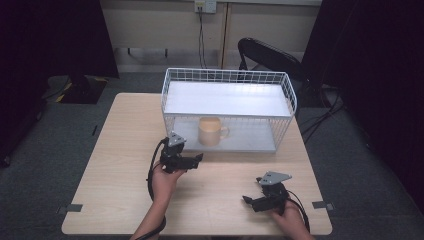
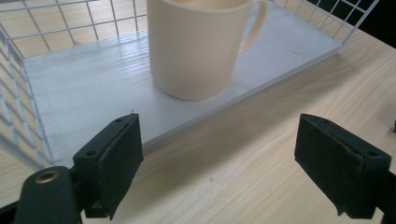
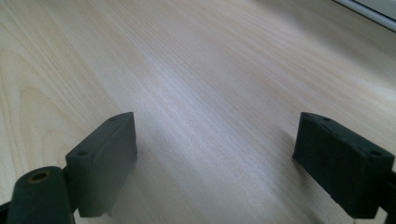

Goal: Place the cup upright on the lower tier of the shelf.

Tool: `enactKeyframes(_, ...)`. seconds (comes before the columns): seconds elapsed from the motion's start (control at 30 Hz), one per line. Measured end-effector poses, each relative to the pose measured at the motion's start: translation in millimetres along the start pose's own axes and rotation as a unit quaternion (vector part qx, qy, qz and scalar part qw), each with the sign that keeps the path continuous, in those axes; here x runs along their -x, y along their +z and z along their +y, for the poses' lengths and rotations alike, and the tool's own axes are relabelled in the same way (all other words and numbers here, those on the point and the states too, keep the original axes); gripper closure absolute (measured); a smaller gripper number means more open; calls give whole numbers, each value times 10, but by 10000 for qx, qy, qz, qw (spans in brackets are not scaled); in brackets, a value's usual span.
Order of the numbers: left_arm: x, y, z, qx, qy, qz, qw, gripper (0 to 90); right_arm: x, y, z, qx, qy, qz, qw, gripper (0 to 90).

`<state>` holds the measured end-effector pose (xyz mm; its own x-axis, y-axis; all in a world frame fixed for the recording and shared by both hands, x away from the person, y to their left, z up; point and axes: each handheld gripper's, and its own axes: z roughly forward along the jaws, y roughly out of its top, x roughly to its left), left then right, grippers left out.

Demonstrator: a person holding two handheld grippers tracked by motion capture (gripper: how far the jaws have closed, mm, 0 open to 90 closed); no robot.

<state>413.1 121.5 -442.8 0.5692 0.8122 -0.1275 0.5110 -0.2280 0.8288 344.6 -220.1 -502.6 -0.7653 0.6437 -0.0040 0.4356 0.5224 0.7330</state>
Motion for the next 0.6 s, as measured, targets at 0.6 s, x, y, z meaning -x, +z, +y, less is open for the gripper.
enactKeyframes(0.6,-205,-251,-194,-12,34,-125,9999,152,-1,0,0,0,3,-4,10000,125)
